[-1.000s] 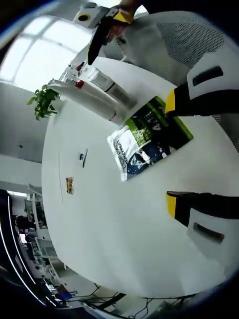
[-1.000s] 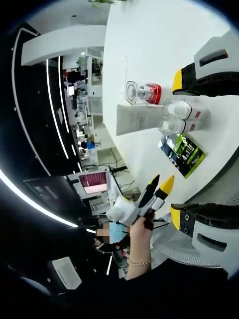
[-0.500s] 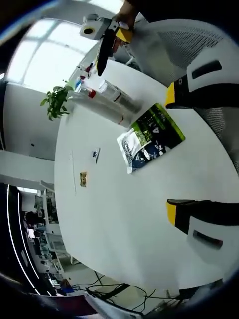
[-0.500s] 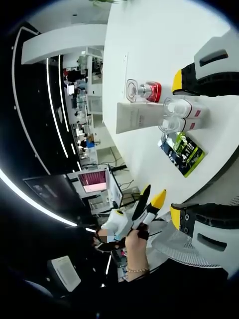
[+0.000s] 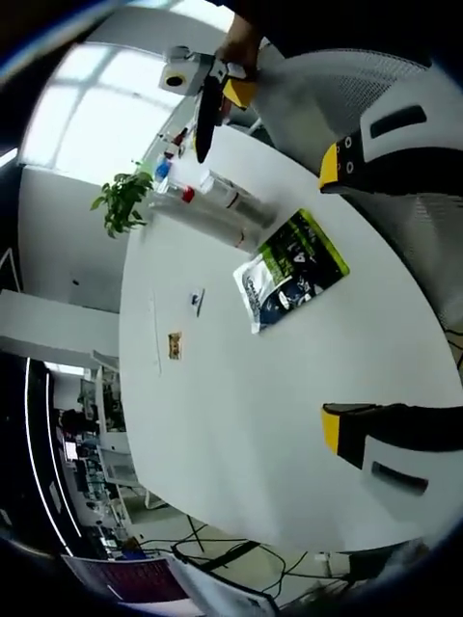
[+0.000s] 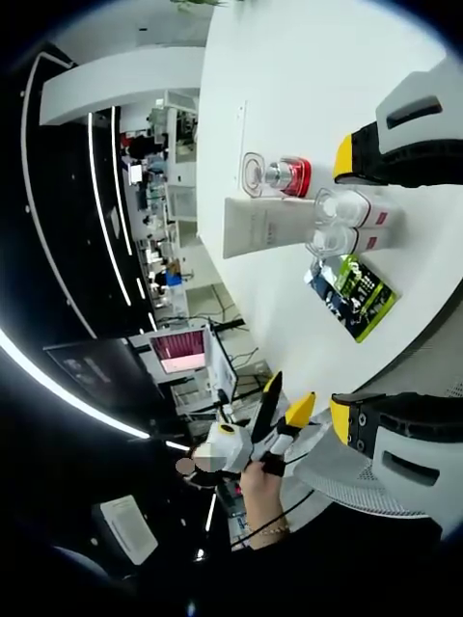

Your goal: Arrange the skincare products in the storage area until every visible bottle or jar stands upright without overlapping.

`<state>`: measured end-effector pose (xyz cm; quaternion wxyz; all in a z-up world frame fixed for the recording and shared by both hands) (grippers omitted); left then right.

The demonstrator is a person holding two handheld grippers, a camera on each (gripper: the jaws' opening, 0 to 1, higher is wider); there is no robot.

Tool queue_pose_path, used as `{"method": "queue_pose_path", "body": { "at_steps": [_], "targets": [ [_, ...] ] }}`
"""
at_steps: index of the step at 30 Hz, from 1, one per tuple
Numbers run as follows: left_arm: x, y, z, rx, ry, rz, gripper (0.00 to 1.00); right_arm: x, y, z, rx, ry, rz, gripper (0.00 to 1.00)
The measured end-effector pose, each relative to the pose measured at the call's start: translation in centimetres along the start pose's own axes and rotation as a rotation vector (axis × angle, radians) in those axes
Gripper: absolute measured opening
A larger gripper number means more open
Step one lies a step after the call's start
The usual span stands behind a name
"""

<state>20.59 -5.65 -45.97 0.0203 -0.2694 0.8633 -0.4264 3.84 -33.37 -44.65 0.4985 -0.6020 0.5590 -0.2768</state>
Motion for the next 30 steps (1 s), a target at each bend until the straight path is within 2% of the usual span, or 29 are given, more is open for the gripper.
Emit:
{"method": "queue_pose_path", "body": {
  "at_steps": [10, 30],
  "targets": [
    [0.2, 0.7, -0.3, -0.003, -0.003, -0.01, 0.99, 0.0, 0.1, 0.0, -0.004, -0.005, 0.004, 0.94],
    [0.3, -1.2, 1.5, -0.026, 0.032, 0.021, 0.99, 0.3, 0.0, -0.1, 0.009, 0.005, 0.024, 0.93]
  ]
}}
Point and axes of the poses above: the point that each gripper's makers call its tool centre point, and the gripper's own axes: z roughly forward along the fingers, x roughly to its right, y roughly out of its underside, the point moved 9 cm from there along -z, roughly backward along the fingers, and after that the axes turned 1 degree about -x, right-handed, at the moved point
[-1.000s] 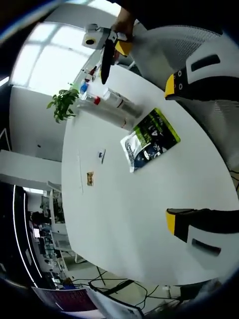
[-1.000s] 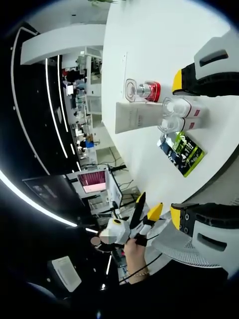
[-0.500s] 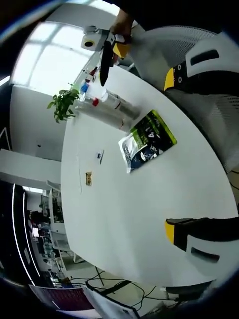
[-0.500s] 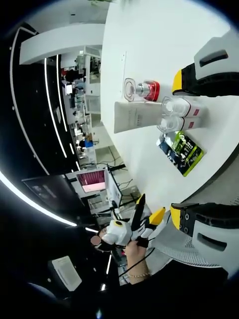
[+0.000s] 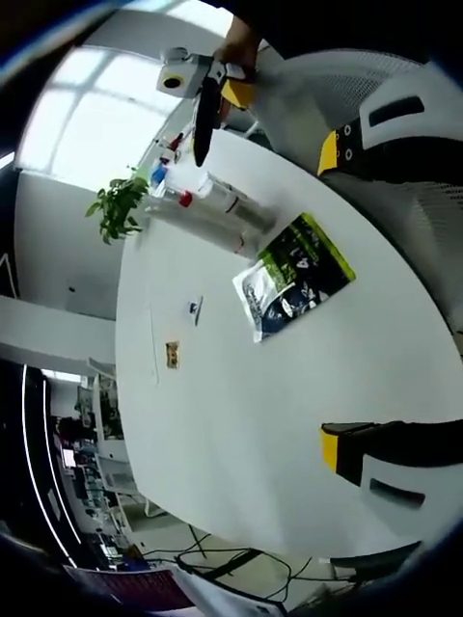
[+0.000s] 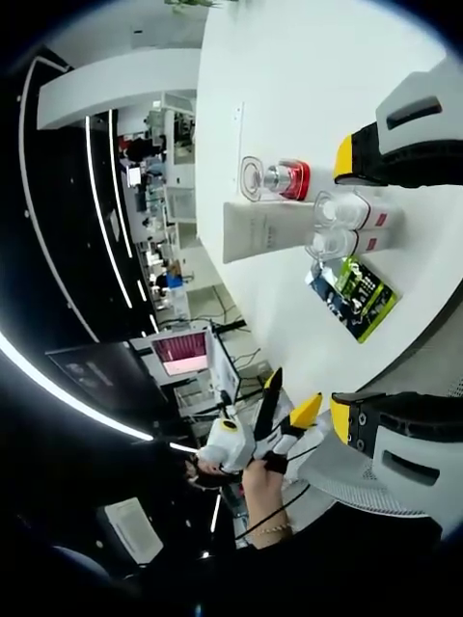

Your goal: Arrange the skincare products in the storage area until every visible bottle or jar stands upright without overlapping.

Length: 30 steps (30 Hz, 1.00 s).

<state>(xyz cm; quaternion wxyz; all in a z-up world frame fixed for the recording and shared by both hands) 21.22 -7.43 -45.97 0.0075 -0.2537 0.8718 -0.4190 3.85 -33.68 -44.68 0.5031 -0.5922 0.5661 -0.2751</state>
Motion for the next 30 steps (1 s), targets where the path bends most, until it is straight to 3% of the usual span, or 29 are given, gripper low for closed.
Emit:
{"method": "queue_pose_path", "body": {
  "at_steps": [10, 19, 25, 30],
  "targets": [
    [-0.7, -2.5, 2.0, -0.008, 0.022, 0.05, 0.97, 0.2, 0.1, 0.0, -0.009, 0.005, 0.006, 0.93],
    [-1.4, -4.7, 4.9, -0.037, 0.023, 0.098, 0.87, 0.6, 0.1, -0.3, -0.011, 0.027, 0.024, 0.93],
    [-1.1, -7.4, 7.9, -0.046, 0.033, 0.133, 0.79, 0.8, 0.1, -0.3, -0.021, 0.038, 0.037, 0.93],
    [-2.1, -10.2, 11.0, -0.049, 0.034, 0.17, 0.73, 1.0, 0.2, -0.3, -0.025, 0.05, 0.051, 0.93]
  ]
}}
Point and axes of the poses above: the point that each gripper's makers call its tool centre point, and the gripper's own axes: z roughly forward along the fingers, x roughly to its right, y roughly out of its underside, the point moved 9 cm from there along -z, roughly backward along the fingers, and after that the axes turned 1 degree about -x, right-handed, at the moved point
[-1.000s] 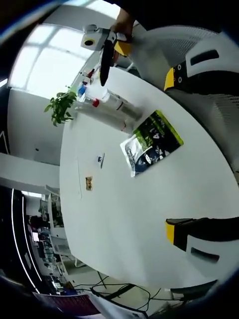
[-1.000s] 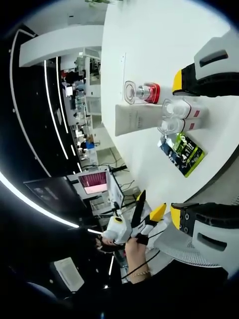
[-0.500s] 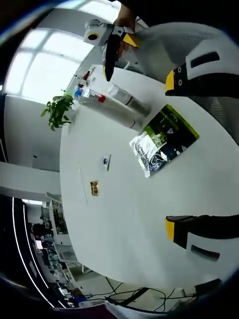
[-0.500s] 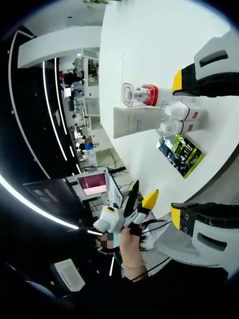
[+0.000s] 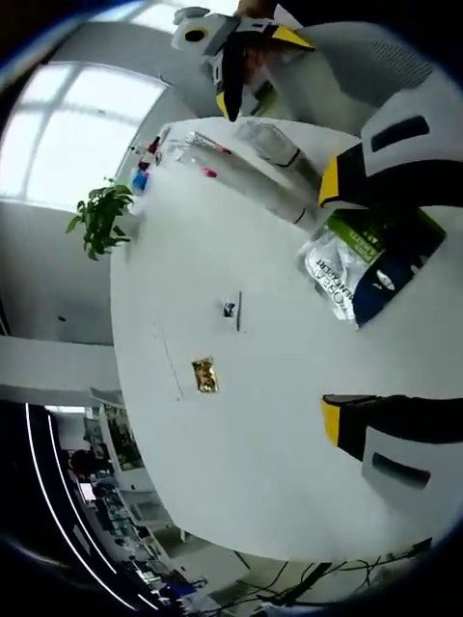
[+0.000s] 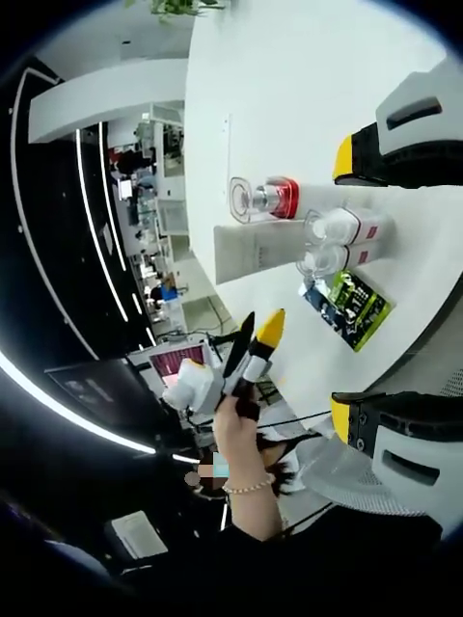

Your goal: Arrange the skincare products in the storage area until every visible bottle or jar stands upright without overlapping.

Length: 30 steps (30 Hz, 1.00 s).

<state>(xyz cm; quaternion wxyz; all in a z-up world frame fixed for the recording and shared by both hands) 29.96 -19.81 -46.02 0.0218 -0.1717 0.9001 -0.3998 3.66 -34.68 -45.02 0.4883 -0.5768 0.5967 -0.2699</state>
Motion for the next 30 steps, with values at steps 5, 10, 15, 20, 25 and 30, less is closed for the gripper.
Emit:
{"method": "queue_pose_path", "body": {
  "at_steps": [5, 10, 15, 20, 25, 30],
  "targets": [
    [-0.5, -1.7, 2.5, -0.013, 0.014, 0.026, 0.68, 0.2, 0.3, -0.1, 0.003, 0.015, 0.021, 0.93],
    [-0.7, -3.2, 5.5, -0.024, 0.047, 0.032, 0.66, 0.3, 0.3, -0.2, 0.002, 0.031, 0.031, 0.93],
    [-0.6, -5.1, 8.5, -0.036, 0.064, 0.042, 0.62, 0.1, 0.4, -0.2, -0.009, 0.036, 0.027, 0.93],
    [-0.2, -5.9, 11.0, -0.055, 0.071, 0.058, 0.59, 0.2, 0.4, -0.4, -0.006, 0.043, 0.047, 0.93],
    [1.0, -6.0, 12.3, -0.111, 0.071, 0.071, 0.58, 0.2, 0.4, -0.4, -0.011, 0.045, 0.052, 0.92],
    [0.6, -6.7, 13.7, -0.129, 0.073, 0.075, 0.57, 0.2, 0.5, -0.3, -0.02, 0.047, 0.05, 0.93]
  ]
}}
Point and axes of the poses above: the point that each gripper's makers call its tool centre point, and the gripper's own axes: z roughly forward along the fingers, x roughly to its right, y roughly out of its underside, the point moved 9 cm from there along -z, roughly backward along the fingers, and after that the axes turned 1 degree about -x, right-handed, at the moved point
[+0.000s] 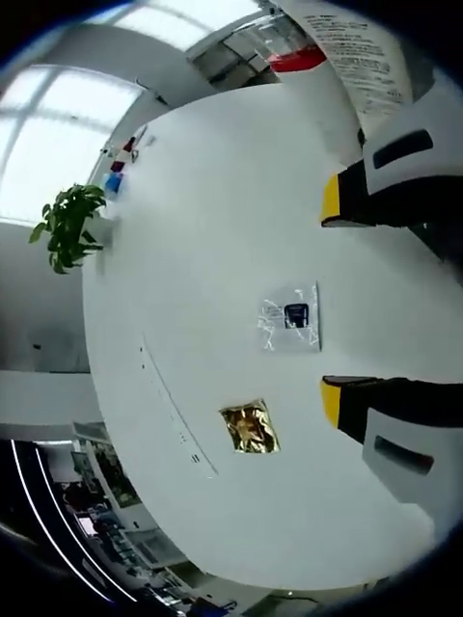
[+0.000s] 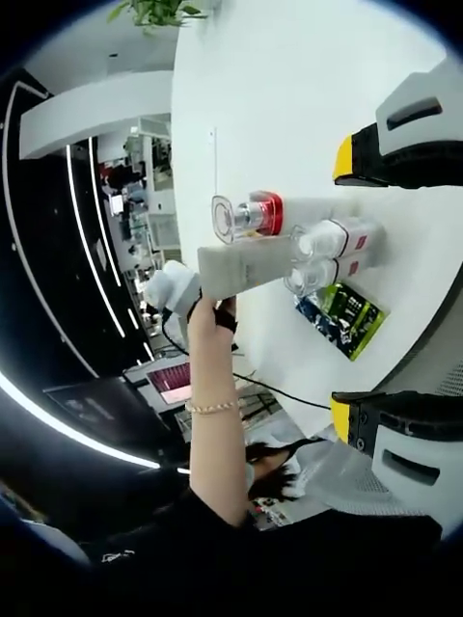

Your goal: Arrange the skincare products in the storage area until every visible bottle or jar stands upright without overlapping.

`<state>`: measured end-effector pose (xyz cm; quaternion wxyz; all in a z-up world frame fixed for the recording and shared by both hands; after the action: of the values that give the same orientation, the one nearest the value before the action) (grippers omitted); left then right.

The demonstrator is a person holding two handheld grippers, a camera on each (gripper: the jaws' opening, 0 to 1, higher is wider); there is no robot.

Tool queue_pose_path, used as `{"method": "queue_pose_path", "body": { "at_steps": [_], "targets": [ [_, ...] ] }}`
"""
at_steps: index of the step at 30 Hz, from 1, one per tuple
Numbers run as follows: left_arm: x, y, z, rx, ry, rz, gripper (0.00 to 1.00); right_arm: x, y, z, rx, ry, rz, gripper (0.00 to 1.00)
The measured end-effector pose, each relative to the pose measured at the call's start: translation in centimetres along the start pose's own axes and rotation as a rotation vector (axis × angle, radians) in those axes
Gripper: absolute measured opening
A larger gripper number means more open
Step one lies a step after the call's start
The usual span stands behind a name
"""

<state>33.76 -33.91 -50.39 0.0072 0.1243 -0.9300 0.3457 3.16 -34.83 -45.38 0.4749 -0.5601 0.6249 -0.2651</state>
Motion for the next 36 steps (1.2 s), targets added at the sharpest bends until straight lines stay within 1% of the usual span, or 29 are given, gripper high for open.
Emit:
{"method": "queue_pose_path", "body": {
  "at_steps": [2, 3, 5, 6, 10, 11, 12, 14, 18, 19, 23, 28, 29, 31, 32, 36],
  "targets": [
    [-0.1, -0.3, 0.2, -0.003, -0.01, -0.005, 0.57, 0.1, 0.0, 0.0, 0.004, 0.002, 0.008, 0.93],
    [-0.9, -0.8, 0.9, -0.006, -0.01, -0.005, 0.57, 0.1, 0.0, -0.1, 0.007, 0.005, 0.01, 0.92],
    [-1.3, -1.2, 1.8, -0.011, -0.013, -0.006, 0.55, 0.1, 0.0, -0.1, 0.007, 0.005, 0.011, 0.92],
    [-1.2, -1.3, 2.1, -0.014, -0.017, 0.0, 0.54, 0.1, 0.0, 0.0, 0.004, 0.005, 0.011, 0.92],
    [-1.1, -1.3, 3.0, -0.034, -0.026, 0.015, 0.53, 0.1, 0.1, 0.0, -0.001, 0.006, 0.011, 0.92],
    [-1.7, -1.1, 3.5, -0.041, -0.027, 0.016, 0.53, 0.1, 0.1, 0.0, -0.001, 0.006, 0.012, 0.92],
    [-2.0, -1.0, 3.8, -0.047, -0.029, 0.016, 0.52, 0.1, 0.0, 0.0, 0.002, 0.008, 0.015, 0.92],
    [-1.8, -1.5, 3.6, -0.056, -0.031, 0.014, 0.52, 0.1, 0.0, 0.0, 0.006, 0.01, 0.022, 0.92],
    [-1.8, -1.4, 4.0, -0.072, -0.036, 0.016, 0.52, 0.2, 0.0, 0.0, 0.007, 0.01, 0.028, 0.92],
    [-1.4, -1.5, 4.0, -0.076, -0.035, 0.017, 0.52, 0.2, 0.0, 0.0, 0.006, 0.01, 0.027, 0.92],
    [-1.5, -1.8, 4.6, -0.082, -0.046, 0.038, 0.52, 0.3, 0.0, 0.0, 0.007, 0.014, 0.031, 0.92],
    [-1.7, -1.5, 5.4, -0.097, -0.042, 0.04, 0.51, 0.5, 0.1, 0.0, 0.014, 0.021, 0.045, 0.92],
    [-1.6, -1.6, 5.2, -0.099, -0.044, 0.041, 0.51, 0.5, 0.1, 0.0, 0.014, 0.021, 0.045, 0.92],
    [-1.7, -1.4, 5.5, -0.109, -0.048, 0.042, 0.53, 0.6, 0.2, 0.0, 0.009, 0.021, 0.043, 0.92],
    [-1.9, -1.5, 5.5, -0.105, -0.059, 0.05, 0.52, 0.6, 0.2, 0.0, 0.006, 0.02, 0.043, 0.92],
    [-2.1, -1.4, 5.6, -0.109, -0.064, 0.051, 0.5, 0.7, 0.3, 0.1, 0.008, 0.023, 0.049, 0.92]
  ]
}}
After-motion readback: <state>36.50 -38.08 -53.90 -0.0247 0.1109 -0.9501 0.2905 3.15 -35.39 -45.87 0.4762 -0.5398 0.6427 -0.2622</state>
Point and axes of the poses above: the point that each gripper's makers call its tool centre point, and the gripper's own axes: z roughly forward along the fingers, x roughly to its right, y roughly out of its underside, the point moved 9 cm from there along -z, roughly backward along the fingers, and after that the axes turned 1 degree about -x, right-handed, at the moved point
